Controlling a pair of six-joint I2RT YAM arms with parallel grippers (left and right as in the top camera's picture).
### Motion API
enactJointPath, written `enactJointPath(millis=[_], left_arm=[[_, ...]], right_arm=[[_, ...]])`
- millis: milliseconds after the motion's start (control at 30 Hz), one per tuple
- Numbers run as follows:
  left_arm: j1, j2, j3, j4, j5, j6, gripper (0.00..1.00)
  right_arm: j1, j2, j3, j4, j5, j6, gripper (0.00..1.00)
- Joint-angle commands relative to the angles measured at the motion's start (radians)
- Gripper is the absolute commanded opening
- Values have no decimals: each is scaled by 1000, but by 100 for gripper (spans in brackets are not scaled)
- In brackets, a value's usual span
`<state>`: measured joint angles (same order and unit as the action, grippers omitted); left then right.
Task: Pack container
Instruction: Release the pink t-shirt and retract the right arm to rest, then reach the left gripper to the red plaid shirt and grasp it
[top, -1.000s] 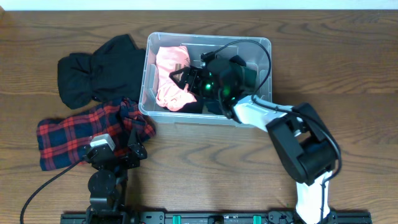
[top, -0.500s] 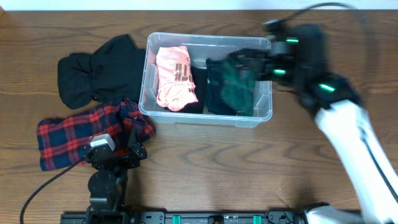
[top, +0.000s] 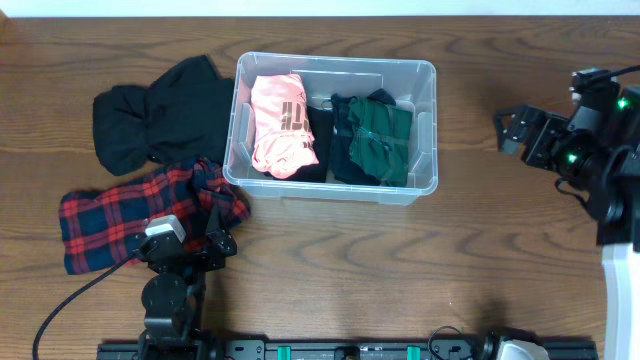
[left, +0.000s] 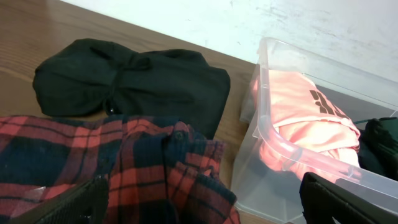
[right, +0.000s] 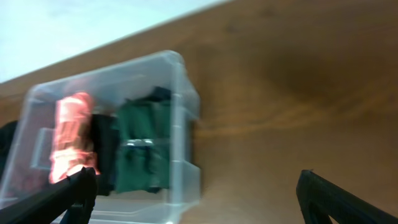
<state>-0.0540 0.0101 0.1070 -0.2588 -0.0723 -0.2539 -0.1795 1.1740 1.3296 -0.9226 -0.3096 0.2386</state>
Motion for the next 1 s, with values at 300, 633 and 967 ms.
enactJointPath(millis=[300,633,967], left_arm=[[5,34,110,-128,126,6,98],[5,524,731,-518,0,10,98],[179,776,1001,-711,-51,-140,98]], right_arm=[[-56,135,2,-46,14,-23,99],[-56,145,2,-47,14,-23,99],[-56,145,2,-47,14,-23,99]])
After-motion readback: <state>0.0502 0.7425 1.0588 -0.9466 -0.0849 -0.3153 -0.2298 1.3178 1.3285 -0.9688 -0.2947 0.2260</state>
